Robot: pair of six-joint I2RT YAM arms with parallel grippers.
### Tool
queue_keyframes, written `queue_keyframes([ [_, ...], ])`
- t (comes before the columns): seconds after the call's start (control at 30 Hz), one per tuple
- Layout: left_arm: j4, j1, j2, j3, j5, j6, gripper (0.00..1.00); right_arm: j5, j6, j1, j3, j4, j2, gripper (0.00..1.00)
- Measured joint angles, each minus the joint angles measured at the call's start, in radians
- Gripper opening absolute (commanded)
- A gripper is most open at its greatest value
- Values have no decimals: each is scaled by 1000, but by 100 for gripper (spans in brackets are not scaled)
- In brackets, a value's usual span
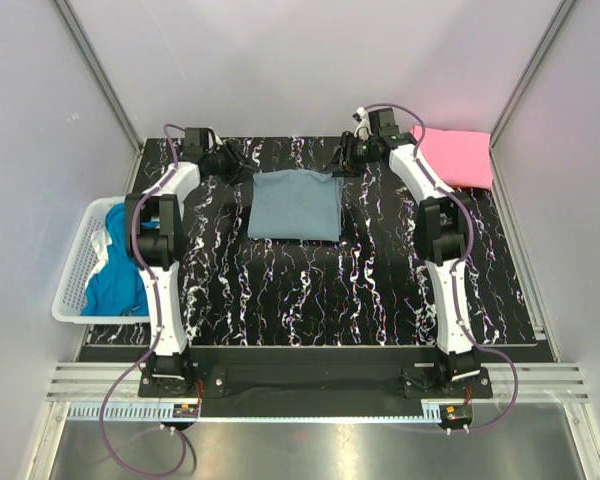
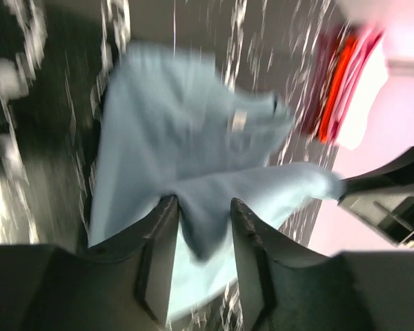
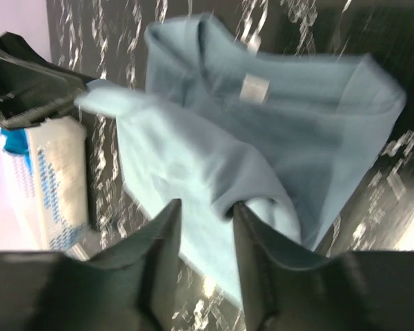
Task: Fold and stack the t-shirts
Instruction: Fold the tshirt
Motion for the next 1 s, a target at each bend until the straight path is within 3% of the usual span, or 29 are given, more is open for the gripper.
queue_keyframes([
  [0.03, 24, 9, 35, 40, 3, -9, 49, 0, 1, -3, 35, 9, 32, 59],
  [0.2, 53, 37, 87, 135, -1, 1, 56, 21, -6, -38, 210, 0, 160, 60],
  [0.37, 20, 31, 50, 143, -26, 103, 55, 39, -29, -74, 55, 28, 89, 63],
  [0.73, -79, -72, -260, -346, -160, 265, 54, -37, -177, -56, -372, 24, -120, 65],
  [1.0, -34, -83, -292, -500, -163, 282, 53, -79, -221, -21, -544, 41, -154, 62],
])
